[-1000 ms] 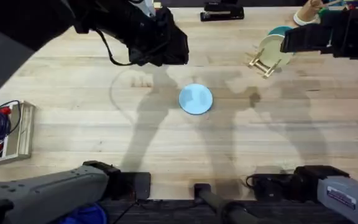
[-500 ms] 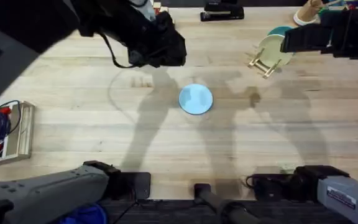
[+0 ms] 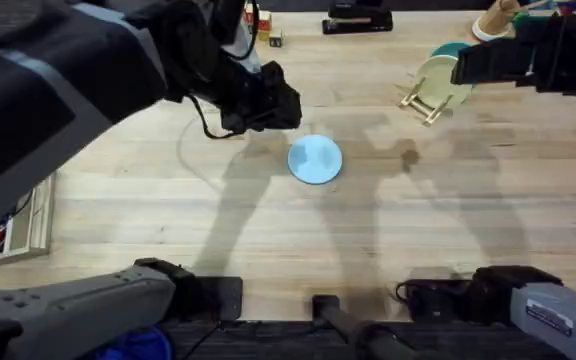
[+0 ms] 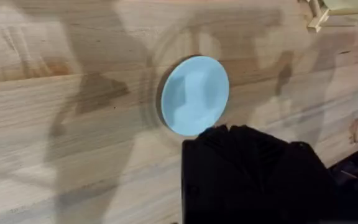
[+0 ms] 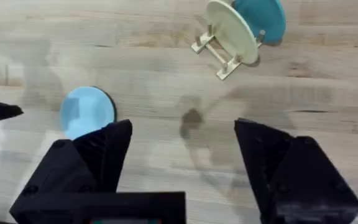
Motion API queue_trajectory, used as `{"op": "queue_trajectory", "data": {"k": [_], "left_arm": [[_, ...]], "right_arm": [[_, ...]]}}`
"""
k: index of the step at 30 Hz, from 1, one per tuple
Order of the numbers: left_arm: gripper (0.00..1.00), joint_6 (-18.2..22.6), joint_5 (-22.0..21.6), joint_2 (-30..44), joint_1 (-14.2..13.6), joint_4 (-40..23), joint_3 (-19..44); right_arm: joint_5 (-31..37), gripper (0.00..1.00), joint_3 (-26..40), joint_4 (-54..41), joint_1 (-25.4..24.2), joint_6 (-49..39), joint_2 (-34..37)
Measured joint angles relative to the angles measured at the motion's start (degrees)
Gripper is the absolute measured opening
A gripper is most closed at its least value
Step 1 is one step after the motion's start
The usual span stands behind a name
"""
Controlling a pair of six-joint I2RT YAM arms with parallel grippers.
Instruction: Pick up the plates from the table one by one and place each into a slot on the dish rack.
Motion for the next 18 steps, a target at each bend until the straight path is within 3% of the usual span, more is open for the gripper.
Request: {"op": "queue_trajectory", "data": {"k": [12, 18], "left_arm": [[0.041, 0.28, 1.07, 9.47, 0.0, 2.19, -0.65], [0.041, 2.09, 4.2, 14.05, 0.0, 3.55, -0.65]], "right_arm": [[-0.02, 0.995, -0.02, 0.0, 0.0, 0.01, 0.0], [-0.13, 0.995, 0.0, 0.0, 0.0, -0.01, 0.0]]}}
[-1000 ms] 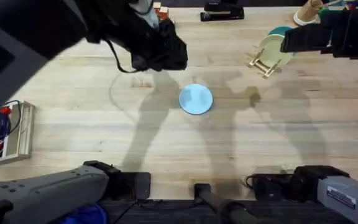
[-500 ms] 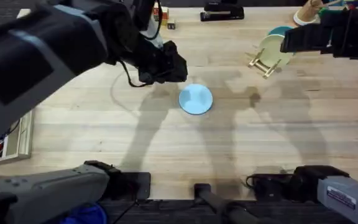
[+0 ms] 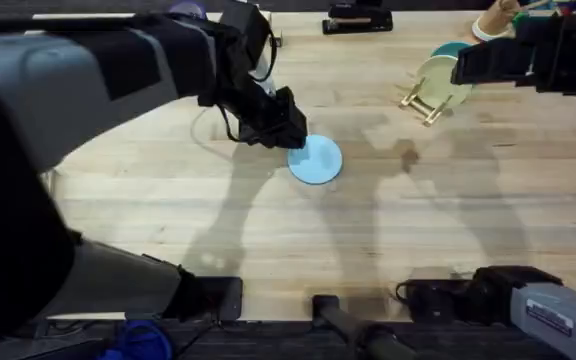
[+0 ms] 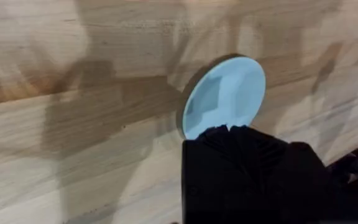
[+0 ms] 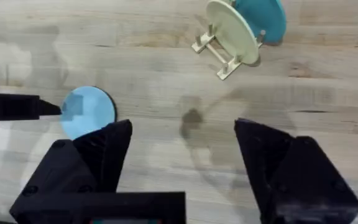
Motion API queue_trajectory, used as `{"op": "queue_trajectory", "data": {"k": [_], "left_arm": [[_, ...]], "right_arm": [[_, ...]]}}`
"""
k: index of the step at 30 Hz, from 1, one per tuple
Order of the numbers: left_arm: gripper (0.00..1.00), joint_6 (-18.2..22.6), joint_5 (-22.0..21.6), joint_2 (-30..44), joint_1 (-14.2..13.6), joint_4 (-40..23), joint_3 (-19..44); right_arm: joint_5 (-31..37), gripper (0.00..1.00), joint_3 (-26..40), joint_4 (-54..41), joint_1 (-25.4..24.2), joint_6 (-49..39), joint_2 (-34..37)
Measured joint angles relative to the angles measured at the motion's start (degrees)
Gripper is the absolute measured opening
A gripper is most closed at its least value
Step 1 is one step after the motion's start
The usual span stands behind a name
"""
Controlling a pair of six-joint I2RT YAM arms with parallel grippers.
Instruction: Pick up the plates from the table one by one and place each into a slot on the dish rack.
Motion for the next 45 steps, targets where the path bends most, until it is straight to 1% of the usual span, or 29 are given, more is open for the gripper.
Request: {"op": "queue_trajectory", "data": {"k": [6, 8, 12, 18, 22, 27, 33, 35, 39, 45], "left_arm": [[0.041, 0.95, 0.93, 1.74, 0.0, 0.0, -0.04], [0.041, 1.24, 1.04, 1.72, 0.0, 0.85, -0.46], [0.041, 1.49, 1.06, 1.72, 0.0, 3.68, -2.72], [0.041, 1.67, 1.28, 1.72, 0.04, 7.37, -7.68], [0.041, 1.63, 3.42, 1.61, 0.87, 9.81, -9.4], [0.041, 1.6, 5.42, 2.19, 1.22, 10.69, -10.08], [0.041, 1.43, 11.21, 4.93, 1.29, 11.15, -9.9], [0.041, 1.35, 12.32, 5.39, 1.29, 11.19, -9.9], [0.04, 1.17, 13.11, 5.74, 1.29, 11.17, -9.92], [0.041, 1.01, 13.13, 5.74, 1.29, 11.17, -9.92]], "right_arm": [[-0.02, 0.995, 0.0, 0.0, 0.0, 0.02, 0.0], [-0.04, 0.995, -0.01, 0.0, 0.0, 0.02, 0.0], [-0.04, 0.993, -0.02, 0.0, 0.0, 0.02, 0.0], [-0.04, 0.993, 0.0, 0.0, 0.0, 0.02, 0.0], [-0.04, 0.993, 0.0, 0.0, 0.0, 0.02, 0.0], [-0.04, 0.993, 0.0, 0.0, 0.0, 0.02, 0.0], [-0.04, 0.993, 0.0, 0.0, 0.0, 0.02, 0.0], [-0.04, 0.995, 0.0, 0.0, 0.0, 0.02, -0.02], [-0.04, 0.995, 0.0, 0.0, 0.0, 0.02, 0.0], [-0.04, 0.995, 0.0, 0.0, 0.0, 0.02, 0.0]]}}
